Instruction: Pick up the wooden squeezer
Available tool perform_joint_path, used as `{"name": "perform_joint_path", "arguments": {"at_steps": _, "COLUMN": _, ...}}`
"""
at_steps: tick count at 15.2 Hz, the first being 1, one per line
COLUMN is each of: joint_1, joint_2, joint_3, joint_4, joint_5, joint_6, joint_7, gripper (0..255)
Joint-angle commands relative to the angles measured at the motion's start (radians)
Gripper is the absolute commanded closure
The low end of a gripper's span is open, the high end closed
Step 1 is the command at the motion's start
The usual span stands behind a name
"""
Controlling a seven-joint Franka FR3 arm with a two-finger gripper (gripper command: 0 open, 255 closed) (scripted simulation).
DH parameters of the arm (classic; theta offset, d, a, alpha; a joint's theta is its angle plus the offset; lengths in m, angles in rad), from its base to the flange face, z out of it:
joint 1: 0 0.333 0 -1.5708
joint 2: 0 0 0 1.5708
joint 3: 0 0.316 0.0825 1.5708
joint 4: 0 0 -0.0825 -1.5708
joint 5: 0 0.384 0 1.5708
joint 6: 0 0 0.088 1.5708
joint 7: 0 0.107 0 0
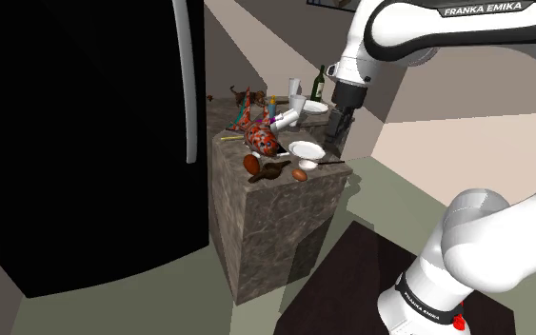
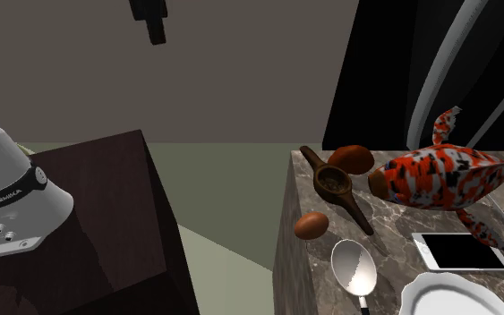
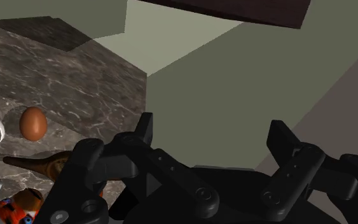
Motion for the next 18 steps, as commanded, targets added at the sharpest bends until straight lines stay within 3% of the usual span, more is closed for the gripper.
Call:
{"name": "perform_joint_path", "arguments": {"at_steps": 1, "joint_1": 0.003, "joint_2": 0.058, "joint_3": -0.026, "joint_4": -0.006, "joint_5": -0.016, "joint_6": 0.063, "joint_7": -0.058, "gripper": 0}}
{"name": "perform_joint_path", "arguments": {"at_steps": 10, "joint_1": 0.023, "joint_2": 0.363, "joint_3": -0.135, "joint_4": 0.056, "joint_5": -0.036, "joint_6": 0.304, "joint_7": -0.310, "gripper": 0}}
{"name": "perform_joint_path", "arguments": {"at_steps": 18, "joint_1": 0.030, "joint_2": 0.682, "joint_3": -0.188, "joint_4": 0.212, "joint_5": 0.040, "joint_6": 0.458, "joint_7": -0.547, "gripper": 0}}
